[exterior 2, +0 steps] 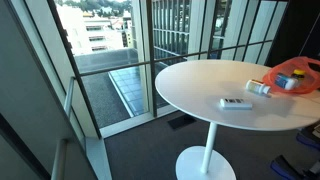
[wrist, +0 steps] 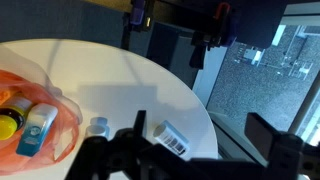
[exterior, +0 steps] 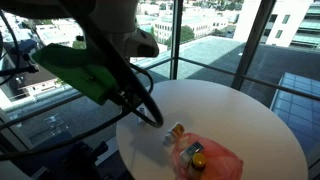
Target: Pick up the white container on the right and put it in the plastic bag.
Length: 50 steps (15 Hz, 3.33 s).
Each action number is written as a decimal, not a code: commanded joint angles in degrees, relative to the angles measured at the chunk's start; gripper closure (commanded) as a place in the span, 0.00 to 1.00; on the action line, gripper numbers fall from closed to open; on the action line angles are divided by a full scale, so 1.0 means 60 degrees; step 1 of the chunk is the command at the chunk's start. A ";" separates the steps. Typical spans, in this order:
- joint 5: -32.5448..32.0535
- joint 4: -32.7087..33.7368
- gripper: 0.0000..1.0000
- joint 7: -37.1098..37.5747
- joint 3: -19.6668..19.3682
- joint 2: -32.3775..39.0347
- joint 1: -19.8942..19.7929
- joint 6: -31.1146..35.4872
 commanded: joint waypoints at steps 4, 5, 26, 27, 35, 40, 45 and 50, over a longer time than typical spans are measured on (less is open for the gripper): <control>0.0199 0.0227 0.00 -0.0011 0.0343 0.0350 -0.0092 0.0279; 0.0163 0.0278 0.00 0.0033 0.0419 0.0465 -0.0073 0.0466; 0.1285 0.1977 0.00 0.0179 0.0866 0.5407 -0.0335 0.4661; 0.1200 0.1968 0.00 0.0204 0.0938 0.5392 -0.0396 0.4605; 0.1297 0.2006 0.00 0.0091 0.1294 0.5908 -0.0552 0.5078; 0.1380 0.2546 0.00 0.0060 0.1513 0.6889 -0.0667 0.5571; 0.1626 0.3372 0.00 -0.0044 0.1781 0.8099 -0.1030 0.5813; 0.1840 0.4125 0.00 -0.0055 0.2279 0.9128 -0.1488 0.5757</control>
